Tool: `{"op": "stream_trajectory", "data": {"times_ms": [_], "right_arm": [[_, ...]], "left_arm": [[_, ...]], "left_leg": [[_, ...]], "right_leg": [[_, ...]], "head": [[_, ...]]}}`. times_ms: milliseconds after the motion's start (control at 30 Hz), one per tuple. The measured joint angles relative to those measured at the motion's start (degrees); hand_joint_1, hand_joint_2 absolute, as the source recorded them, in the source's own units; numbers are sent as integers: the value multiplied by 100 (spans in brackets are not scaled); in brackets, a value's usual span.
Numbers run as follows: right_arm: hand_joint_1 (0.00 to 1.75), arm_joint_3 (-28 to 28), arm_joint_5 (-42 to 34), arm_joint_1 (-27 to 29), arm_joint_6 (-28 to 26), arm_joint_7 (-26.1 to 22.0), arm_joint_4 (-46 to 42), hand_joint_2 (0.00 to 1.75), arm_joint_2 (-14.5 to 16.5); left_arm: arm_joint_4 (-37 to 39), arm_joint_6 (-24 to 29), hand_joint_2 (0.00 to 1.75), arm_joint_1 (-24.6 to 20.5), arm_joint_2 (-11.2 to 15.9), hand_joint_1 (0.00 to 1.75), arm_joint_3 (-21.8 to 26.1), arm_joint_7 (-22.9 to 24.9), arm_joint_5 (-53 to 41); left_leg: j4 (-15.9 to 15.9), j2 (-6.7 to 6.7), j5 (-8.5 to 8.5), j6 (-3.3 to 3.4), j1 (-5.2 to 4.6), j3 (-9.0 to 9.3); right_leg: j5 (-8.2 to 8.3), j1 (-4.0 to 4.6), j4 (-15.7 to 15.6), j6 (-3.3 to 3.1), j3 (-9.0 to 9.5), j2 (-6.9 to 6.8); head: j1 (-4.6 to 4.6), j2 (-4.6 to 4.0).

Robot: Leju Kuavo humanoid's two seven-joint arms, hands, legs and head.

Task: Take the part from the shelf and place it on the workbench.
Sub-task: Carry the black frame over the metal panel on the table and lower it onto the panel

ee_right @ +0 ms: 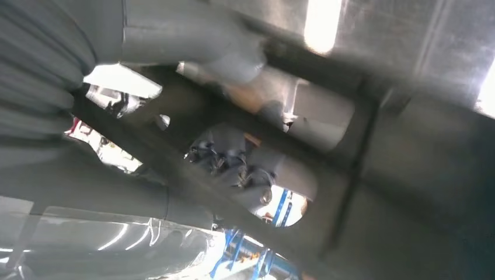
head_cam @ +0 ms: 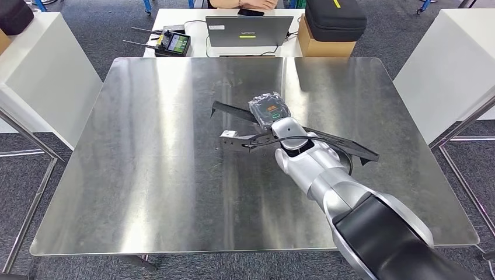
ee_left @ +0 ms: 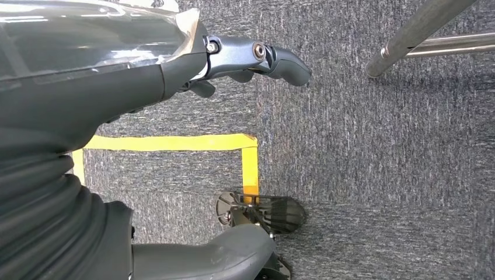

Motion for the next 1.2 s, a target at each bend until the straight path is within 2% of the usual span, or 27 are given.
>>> {"op": "stream_trajectory", "data": {"times_ms": [233, 367, 600, 767, 1033, 1200], "right_arm": [[0, -40, -32, 1, 55, 94, 102, 0, 22], [0, -91, -19, 0, 68, 190, 131, 0, 59], [0, -242, -53, -9, 39, 175, 137, 0, 98], [0, -484, -304, -12, -15, -16, 134, 0, 103], [0, -1452, -1532, -61, -38, -1026, -36, 0, 292], [0, -2167, -2162, -159, 234, -1597, -354, 0, 486]], "left_arm": [[0, 108, 175, 4, 0, 0, 1, -1, 38], [0, 236, 0, 5, 0, 0, 2, -1, 51], [0, 247, 0, 21, 0, 0, 3, 20, 54], [0, 243, 0, 32, 0, 0, 3, 48, 54], [0, 249, 0, 53, 0, 0, 4, 54, 62], [0, 249, 0, 63, 0, 0, 7, 56, 73]], "left_leg": [[0, 0, 0, -1, 32, 8], [0, 1, 0, -2, 42, 10], [0, 2, 0, -3, 51, 12], [-1, 1, 0, -3, 51, 13], [-1, 1, 0, -3, 50, 15], [-1, 1, 0, -3, 51, 16]], "right_leg": [[1, 1, 1, 2, -1, 0], [1, 4, 2, 2, -1, 0], [0, 6, 3, 1, 0, 0], [0, 6, 3, 0, 2, 0], [0, 6, 4, 0, 5, 1], [0, 6, 4, 0, 5, 0]], "head": [[1, 0], [1, 0], [1, 0], [1, 0], [1, 0], [1, 0]]}}
